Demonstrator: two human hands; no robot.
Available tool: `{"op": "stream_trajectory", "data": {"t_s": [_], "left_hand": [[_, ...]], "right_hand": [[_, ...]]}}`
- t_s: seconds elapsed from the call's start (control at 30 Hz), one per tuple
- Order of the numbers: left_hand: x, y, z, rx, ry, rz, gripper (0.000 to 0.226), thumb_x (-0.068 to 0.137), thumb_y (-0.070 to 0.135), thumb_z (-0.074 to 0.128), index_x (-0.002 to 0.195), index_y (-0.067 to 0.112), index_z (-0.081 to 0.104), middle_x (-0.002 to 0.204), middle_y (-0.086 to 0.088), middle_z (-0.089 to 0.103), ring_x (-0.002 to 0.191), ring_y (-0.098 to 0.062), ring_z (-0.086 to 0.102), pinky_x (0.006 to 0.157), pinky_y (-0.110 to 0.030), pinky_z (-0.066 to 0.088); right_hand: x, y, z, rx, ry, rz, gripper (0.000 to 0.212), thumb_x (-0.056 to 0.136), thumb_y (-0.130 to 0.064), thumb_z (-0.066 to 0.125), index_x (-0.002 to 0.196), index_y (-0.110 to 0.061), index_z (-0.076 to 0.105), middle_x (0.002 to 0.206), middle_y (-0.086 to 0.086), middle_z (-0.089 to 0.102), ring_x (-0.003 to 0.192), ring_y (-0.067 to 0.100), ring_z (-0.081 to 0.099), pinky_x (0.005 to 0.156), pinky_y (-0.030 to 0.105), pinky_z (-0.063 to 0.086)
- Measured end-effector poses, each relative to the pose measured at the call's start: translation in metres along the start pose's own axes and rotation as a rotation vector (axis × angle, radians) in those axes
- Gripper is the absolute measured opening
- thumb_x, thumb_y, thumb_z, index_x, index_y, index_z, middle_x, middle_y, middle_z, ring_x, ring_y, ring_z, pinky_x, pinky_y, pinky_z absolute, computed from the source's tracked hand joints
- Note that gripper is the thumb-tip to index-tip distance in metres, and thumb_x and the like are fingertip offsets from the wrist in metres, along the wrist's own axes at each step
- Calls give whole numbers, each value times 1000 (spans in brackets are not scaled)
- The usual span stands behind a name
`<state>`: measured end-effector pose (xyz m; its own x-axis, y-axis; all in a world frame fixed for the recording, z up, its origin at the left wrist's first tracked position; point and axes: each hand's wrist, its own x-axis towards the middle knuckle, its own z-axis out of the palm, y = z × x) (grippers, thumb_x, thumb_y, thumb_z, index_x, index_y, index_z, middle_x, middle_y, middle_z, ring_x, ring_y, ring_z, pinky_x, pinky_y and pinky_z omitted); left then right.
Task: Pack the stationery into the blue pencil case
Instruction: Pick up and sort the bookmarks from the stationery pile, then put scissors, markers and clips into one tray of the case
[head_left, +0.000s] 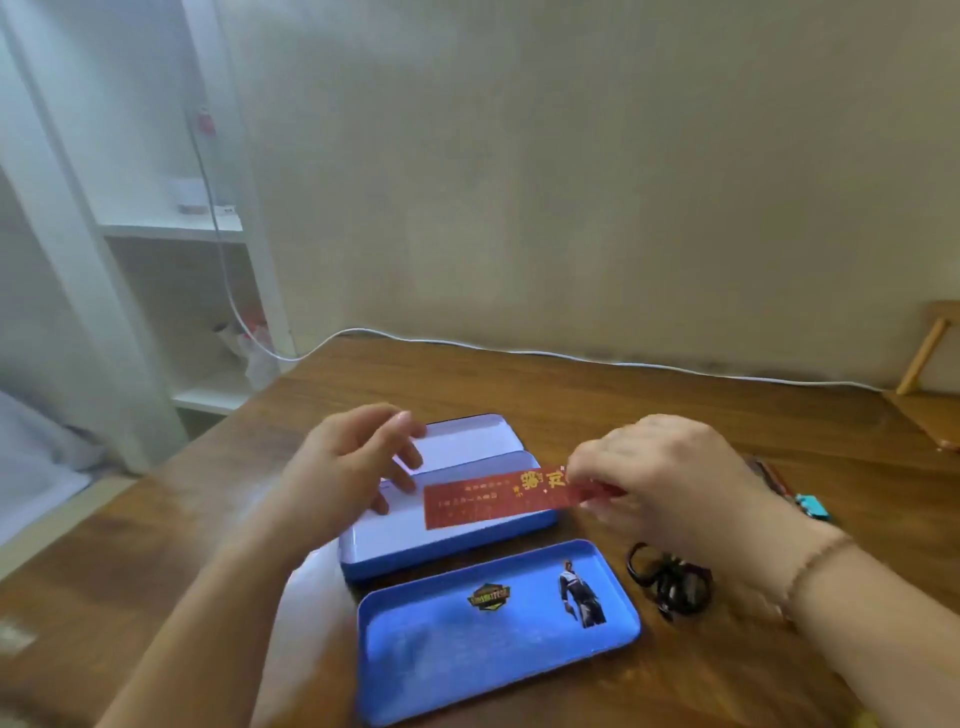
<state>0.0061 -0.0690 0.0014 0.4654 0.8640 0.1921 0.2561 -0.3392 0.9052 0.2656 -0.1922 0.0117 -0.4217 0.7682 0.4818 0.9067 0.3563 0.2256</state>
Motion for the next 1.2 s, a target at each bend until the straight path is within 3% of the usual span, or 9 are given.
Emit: {"op": "stream_trajectory", "data": {"t_s": [0.07, 0.13, 0.23, 0.4, 0.63, 0.83, 1.0, 1.1, 1.2], "left_hand": [[2, -27, -19, 194, 228, 111, 8, 97, 15, 61, 97, 21, 67, 91, 0, 69, 82, -18, 66, 70, -33, 52], [-2, -52, -28, 299, 146, 111, 26, 88, 26, 71, 113, 24, 64, 109, 6, 66, 103, -14, 61, 87, -25, 48], [-9, -70, -27, 343, -65, 71, 57, 71, 60, 68, 122, 37, 58, 120, 24, 59, 114, 9, 50, 86, -2, 38], [-2, -81, -21, 405, -53, 167, 44, 77, 19, 81, 115, 30, 64, 115, 17, 63, 104, 10, 55, 88, -7, 42], [9, -79, -17, 503, -36, 160, 41, 69, 15, 81, 104, 32, 68, 98, 30, 56, 96, 21, 48, 76, 4, 35], [12, -82, -17, 483, -42, 157, 27, 71, 12, 81, 90, 28, 72, 101, 15, 66, 96, -3, 59, 87, -16, 45], [12, -87, -17, 465, -23, 193, 29, 70, 12, 82, 89, 31, 70, 100, 16, 66, 96, -2, 59, 86, -15, 45], [13, -89, -18, 440, -5, 203, 28, 73, 15, 82, 90, 34, 69, 96, 22, 65, 95, 3, 58, 79, -7, 41], [14, -87, -15, 433, 9, 229, 24, 77, 17, 82, 93, 31, 71, 93, 23, 67, 92, 3, 59, 76, -10, 44]], "right_hand": [[32, -3, 14, 11, -115, 36, 18, 69, -31, 82, 84, -31, 73, 80, -8, 70, 79, 15, 66, 66, 31, 54], [59, -8, 37, 19, -212, 15, 15, 82, -39, 67, 97, -35, 69, 89, -9, 67, 93, 13, 57, 76, 31, 47], [85, -17, 69, 55, -316, -20, 19, 90, -42, 55, 106, -36, 64, 92, -9, 67, 98, 14, 54, 80, 31, 41], [91, -23, 91, 12, -406, -107, 21, 94, -39, 48, 111, -35, 60, 97, -7, 71, 97, 19, 56, 79, 33, 41], [91, -23, 92, -142, -366, -226, 15, 92, -22, 54, 101, -24, 66, 110, 0, 61, 86, 24, 59, 65, 36, 48], [89, -8, 94, -167, -331, -30, 38, 89, -59, 46, 104, -30, 66, 98, -7, 65, 90, 18, 56, 65, 31, 36], [59, 37, 55, 195, -116, 311, 6, 87, -35, 66, 91, -33, 70, 91, -13, 69, 86, 13, 59, 76, 36, 51], [20, 63, 28, 146, -339, 324, 21, 87, -31, 68, 90, -50, 59, 90, -23, 63, 81, -4, 55, 74, 28, 52], [-25, 64, 15, 101, -545, 253, 28, 87, -38, 65, 99, -59, 51, 108, -34, 54, 105, -12, 45, 87, 17, 46]]}}
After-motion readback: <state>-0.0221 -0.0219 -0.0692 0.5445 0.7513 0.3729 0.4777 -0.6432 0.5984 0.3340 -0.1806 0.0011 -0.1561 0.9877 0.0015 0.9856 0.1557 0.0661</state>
